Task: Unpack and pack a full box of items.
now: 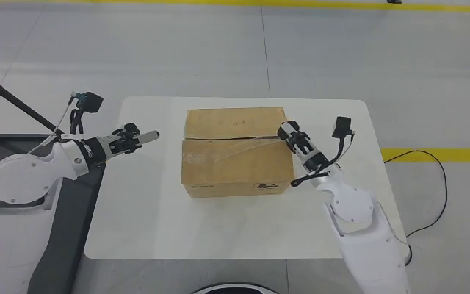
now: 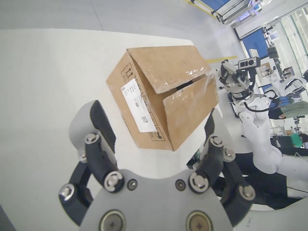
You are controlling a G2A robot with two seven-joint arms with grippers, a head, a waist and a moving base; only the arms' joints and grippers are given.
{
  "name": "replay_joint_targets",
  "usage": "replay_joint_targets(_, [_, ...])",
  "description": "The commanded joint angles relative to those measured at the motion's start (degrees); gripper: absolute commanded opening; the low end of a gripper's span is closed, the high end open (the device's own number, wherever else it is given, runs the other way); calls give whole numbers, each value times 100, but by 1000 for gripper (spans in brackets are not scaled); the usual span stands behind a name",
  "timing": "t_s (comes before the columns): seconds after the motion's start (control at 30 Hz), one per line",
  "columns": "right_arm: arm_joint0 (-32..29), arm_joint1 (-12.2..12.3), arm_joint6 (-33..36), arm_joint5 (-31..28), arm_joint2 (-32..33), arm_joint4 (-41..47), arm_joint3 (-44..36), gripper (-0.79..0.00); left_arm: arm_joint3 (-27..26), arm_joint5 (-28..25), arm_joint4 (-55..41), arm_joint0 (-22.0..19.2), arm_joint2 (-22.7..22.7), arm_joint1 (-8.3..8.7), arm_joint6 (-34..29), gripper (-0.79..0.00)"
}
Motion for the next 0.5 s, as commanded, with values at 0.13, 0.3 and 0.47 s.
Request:
replay_joint_targets(0.13, [-145, 9, 16, -40, 78, -68, -24, 0, -214, -117, -105, 180, 221, -17, 98, 0])
replay_joint_targets(0.3, [-152, 0, -43, 66, 102, -66, -32, 0, -365, -278, -142, 261, 420, -9, -64, 0])
replay_joint_targets(0.47, [-176, -10, -75, 12, 135, 58, -73, 0, -372, -370, -120, 258, 416, -3, -79, 0])
